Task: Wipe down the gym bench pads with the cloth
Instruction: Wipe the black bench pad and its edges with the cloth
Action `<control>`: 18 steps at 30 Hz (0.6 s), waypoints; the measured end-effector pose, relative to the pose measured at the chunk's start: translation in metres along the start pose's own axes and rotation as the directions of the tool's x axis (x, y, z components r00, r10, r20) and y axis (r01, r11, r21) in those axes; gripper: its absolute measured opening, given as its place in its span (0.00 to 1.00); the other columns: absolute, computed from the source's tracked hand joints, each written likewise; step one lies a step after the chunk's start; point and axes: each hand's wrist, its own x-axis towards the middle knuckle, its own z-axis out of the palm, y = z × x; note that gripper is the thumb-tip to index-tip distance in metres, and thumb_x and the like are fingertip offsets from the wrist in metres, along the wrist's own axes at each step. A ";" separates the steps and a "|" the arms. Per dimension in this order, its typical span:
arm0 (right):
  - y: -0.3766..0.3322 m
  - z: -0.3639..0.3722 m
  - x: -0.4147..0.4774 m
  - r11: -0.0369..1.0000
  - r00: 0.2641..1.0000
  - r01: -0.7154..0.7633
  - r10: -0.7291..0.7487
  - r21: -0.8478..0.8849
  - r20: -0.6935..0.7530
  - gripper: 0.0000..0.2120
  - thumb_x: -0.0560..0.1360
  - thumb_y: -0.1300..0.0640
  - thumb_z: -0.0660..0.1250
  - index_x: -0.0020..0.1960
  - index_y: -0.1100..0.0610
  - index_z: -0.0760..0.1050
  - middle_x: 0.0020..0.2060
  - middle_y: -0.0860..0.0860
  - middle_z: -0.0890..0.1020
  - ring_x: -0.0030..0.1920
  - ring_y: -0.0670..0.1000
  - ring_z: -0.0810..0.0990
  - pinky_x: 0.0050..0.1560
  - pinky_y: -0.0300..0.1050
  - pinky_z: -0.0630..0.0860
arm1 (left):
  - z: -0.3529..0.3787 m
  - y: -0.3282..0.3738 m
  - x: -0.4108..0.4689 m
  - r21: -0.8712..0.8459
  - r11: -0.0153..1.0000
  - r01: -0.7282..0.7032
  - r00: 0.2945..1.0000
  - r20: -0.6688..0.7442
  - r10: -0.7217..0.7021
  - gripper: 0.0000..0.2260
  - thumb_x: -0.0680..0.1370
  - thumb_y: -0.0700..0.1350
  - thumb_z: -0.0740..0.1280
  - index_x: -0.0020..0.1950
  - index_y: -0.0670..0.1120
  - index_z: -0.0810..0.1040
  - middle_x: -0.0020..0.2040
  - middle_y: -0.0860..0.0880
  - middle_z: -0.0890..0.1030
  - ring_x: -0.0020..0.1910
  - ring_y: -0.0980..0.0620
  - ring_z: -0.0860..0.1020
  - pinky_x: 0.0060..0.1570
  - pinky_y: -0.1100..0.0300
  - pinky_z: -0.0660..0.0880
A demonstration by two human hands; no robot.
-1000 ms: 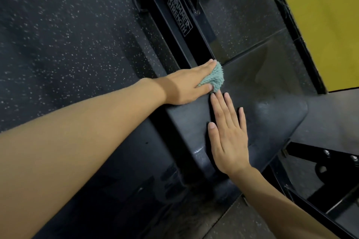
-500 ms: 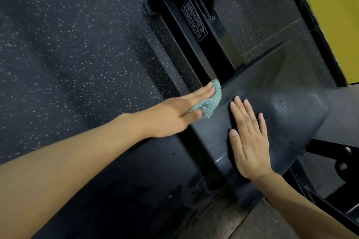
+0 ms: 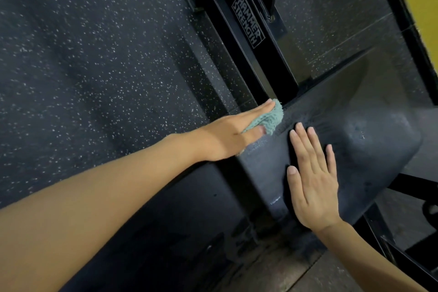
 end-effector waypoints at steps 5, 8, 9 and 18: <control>0.001 0.000 0.000 1.000 1.000 -0.003 0.003 -0.001 -0.004 0.25 0.84 0.46 0.42 0.80 0.49 0.51 0.80 0.45 0.54 0.80 0.49 0.51 0.77 0.56 0.47 | 0.005 0.009 0.026 0.038 0.995 -0.090 0.995 -0.028 0.091 0.26 0.85 0.47 0.56 0.81 0.52 0.50 0.80 0.55 0.55 0.78 0.59 0.55 0.78 0.59 0.50; 0.001 -0.001 0.000 1.000 1.000 -0.006 0.006 0.004 -0.001 0.26 0.83 0.49 0.46 0.80 0.49 0.51 0.80 0.45 0.54 0.80 0.49 0.51 0.77 0.56 0.47 | 0.007 0.007 0.030 -0.003 0.996 -0.088 0.995 -0.055 0.088 0.25 0.85 0.47 0.56 0.81 0.53 0.51 0.80 0.56 0.55 0.78 0.59 0.55 0.78 0.59 0.50; 0.001 -0.001 0.000 1.000 1.000 -0.007 0.007 0.004 0.000 0.26 0.83 0.49 0.46 0.80 0.50 0.52 0.80 0.45 0.54 0.80 0.49 0.51 0.77 0.56 0.46 | 0.006 0.008 0.028 -0.013 0.996 -0.089 0.994 -0.060 0.088 0.25 0.85 0.47 0.55 0.81 0.53 0.51 0.80 0.56 0.55 0.78 0.60 0.54 0.78 0.60 0.50; 0.000 0.000 0.000 1.000 1.000 -0.010 0.010 -0.007 0.002 0.26 0.82 0.49 0.46 0.80 0.50 0.53 0.80 0.46 0.55 0.79 0.50 0.52 0.78 0.55 0.46 | -0.003 -0.009 -0.034 -0.007 0.995 -0.095 0.995 0.005 0.095 0.24 0.85 0.46 0.55 0.79 0.60 0.52 0.78 0.66 0.52 0.75 0.70 0.51 0.74 0.71 0.48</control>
